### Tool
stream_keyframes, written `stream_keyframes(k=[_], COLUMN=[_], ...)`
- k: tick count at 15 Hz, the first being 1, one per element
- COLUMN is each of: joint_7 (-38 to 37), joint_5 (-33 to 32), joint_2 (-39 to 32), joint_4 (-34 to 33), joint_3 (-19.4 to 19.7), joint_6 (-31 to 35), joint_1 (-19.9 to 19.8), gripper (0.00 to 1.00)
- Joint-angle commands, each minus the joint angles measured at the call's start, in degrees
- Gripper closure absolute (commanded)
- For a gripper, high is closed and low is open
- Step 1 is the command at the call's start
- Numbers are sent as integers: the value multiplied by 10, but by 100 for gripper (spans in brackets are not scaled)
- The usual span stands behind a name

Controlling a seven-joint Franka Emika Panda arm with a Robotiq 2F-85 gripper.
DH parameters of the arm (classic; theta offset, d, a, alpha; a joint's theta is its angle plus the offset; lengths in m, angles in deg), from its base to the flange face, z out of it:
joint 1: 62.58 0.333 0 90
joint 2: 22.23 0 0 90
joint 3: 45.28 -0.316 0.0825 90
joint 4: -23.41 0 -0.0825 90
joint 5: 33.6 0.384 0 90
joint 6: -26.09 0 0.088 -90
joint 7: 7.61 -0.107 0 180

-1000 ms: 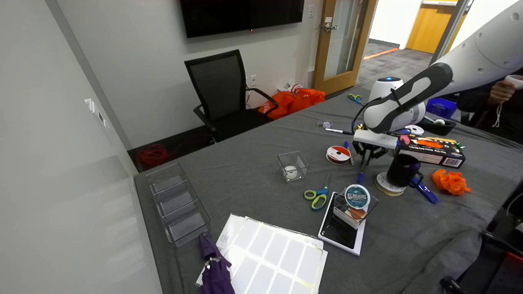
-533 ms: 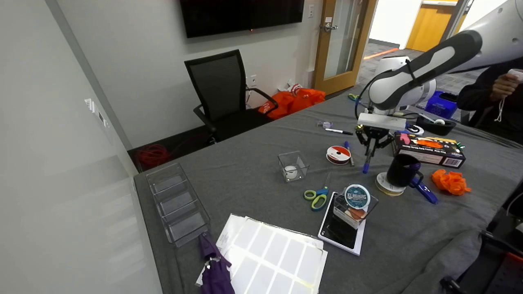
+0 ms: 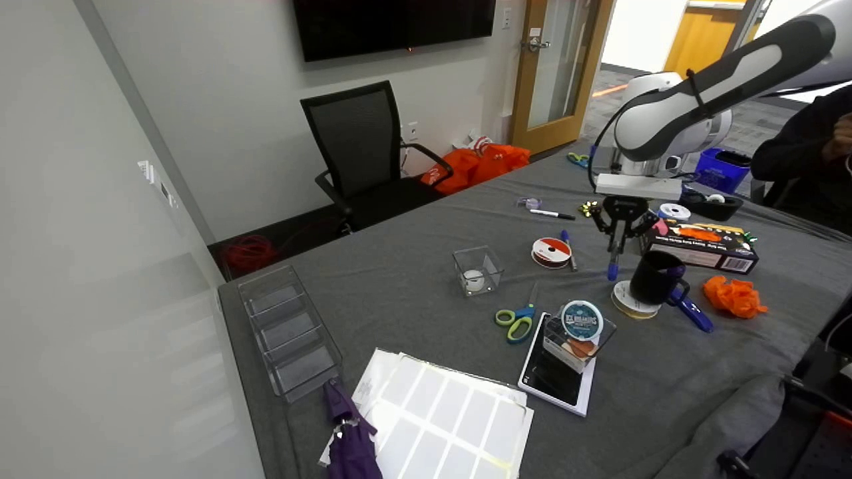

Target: Put the pen in the cup

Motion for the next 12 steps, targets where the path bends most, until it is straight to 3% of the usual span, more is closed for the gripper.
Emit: stream_keyframes(k=[1,8,12], joint_7=[51,126,123], joint_5=[-16,-28,-25], joint_2=[46,66,39], joint_4=[33,1,-18], joint_3=[-3,13,17], joint_6=[-55,-185,-223], joint_1=[-24,-64,-74], gripper=[96,96,96])
